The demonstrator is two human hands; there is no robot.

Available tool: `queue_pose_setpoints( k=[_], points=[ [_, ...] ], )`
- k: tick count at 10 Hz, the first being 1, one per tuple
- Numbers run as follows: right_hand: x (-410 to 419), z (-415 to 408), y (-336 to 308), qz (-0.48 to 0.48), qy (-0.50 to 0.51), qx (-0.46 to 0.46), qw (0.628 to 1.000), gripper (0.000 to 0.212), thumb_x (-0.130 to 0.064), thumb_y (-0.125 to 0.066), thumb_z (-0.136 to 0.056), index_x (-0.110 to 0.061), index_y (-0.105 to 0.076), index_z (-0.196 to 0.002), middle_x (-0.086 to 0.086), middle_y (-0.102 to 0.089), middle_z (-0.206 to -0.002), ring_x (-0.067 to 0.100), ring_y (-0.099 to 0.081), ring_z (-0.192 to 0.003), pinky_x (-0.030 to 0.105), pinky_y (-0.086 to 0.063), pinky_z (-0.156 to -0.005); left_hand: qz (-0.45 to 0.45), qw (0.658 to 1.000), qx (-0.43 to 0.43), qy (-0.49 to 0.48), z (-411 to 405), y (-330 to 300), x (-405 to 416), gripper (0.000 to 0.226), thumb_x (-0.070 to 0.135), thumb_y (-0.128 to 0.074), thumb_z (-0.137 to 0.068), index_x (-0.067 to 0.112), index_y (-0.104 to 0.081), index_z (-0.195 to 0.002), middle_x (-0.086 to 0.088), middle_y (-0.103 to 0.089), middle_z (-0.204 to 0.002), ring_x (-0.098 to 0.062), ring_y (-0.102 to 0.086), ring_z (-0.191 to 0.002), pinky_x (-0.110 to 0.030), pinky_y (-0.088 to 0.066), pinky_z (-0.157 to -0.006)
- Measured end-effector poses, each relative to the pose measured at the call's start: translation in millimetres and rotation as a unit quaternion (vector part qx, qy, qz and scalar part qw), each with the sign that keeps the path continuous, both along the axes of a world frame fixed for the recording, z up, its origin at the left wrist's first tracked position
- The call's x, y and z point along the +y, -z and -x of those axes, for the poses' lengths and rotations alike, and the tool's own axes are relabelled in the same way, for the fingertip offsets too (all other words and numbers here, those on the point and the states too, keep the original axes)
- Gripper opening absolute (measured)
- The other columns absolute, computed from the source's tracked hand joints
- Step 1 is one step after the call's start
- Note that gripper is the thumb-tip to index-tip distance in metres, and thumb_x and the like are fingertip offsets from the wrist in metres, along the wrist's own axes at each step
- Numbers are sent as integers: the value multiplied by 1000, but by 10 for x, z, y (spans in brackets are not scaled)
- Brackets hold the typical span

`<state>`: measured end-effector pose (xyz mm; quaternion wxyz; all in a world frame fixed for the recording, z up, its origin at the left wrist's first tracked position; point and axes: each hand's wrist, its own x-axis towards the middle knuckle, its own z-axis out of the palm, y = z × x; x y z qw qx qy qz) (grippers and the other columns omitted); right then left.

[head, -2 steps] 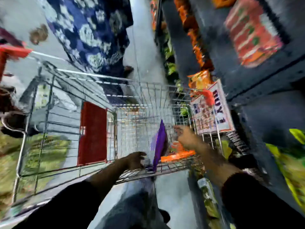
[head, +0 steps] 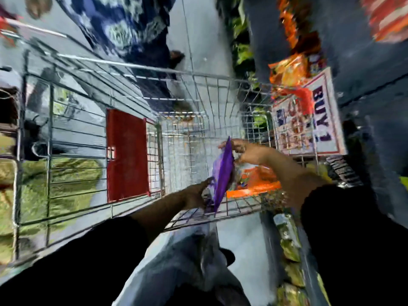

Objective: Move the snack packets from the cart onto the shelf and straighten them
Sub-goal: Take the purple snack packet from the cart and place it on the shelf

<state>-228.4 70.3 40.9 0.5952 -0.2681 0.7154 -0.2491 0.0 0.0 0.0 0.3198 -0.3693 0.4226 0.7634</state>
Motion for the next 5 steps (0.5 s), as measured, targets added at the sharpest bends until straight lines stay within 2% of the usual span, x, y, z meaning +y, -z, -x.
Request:
queue_pose_setpoints(
  k=[1,2,3,4,5],
  points=[
    [-90,84,10,-35,-64,9,997,45,14,-73,-69,12,-62,-112,29,-60,-127,19,-56,-108,42,-43,-103,-7,998,-49,-26,131,53,85,60,47,-82,-57,32,-62,-112,-1,-59,-94,-12,-59,-80,-36,-52,-84],
    [-85,103,-65,-36,-36,47,998,36,-4,-83,-65,17,-66,-90,42,-64,-104,43,-67,-95,57,-46,-93,113,992,-52,7,76,40,119,55,8,-69,-81,51,-54,-112,12,-63,-113,22,-58,-74,-14,-53,-85],
    [27,25,-244,-2,40,29,999,19,-10,-85,-62,-4,-76,-78,24,-75,-92,43,-70,-92,58,-53,-88,129,988,42,77,53,-209,-4,102,48,-84,-56,27,-32,-141,7,-52,-131,22,-57,-92,0,-45,-78],
    [129,-50,-547,71,164,21,984,36,-9,-84,-61,6,-72,-92,20,-76,-90,31,-73,-83,51,-58,-82,220,952,181,109,64,-273,-254,102,24,-88,-59,-3,-35,-141,-16,-48,-140,40,-44,-93,4,-37,-88],
    [188,-73,-1061,162,308,31,937,34,5,-79,-67,14,-68,-97,7,-75,-71,14,-69,-62,29,-57,-62,315,928,191,49,154,-514,-324,73,-3,-81,-68,-5,-47,-133,-18,-55,-132,40,-42,-84,7,-32,-85]
  ],
)
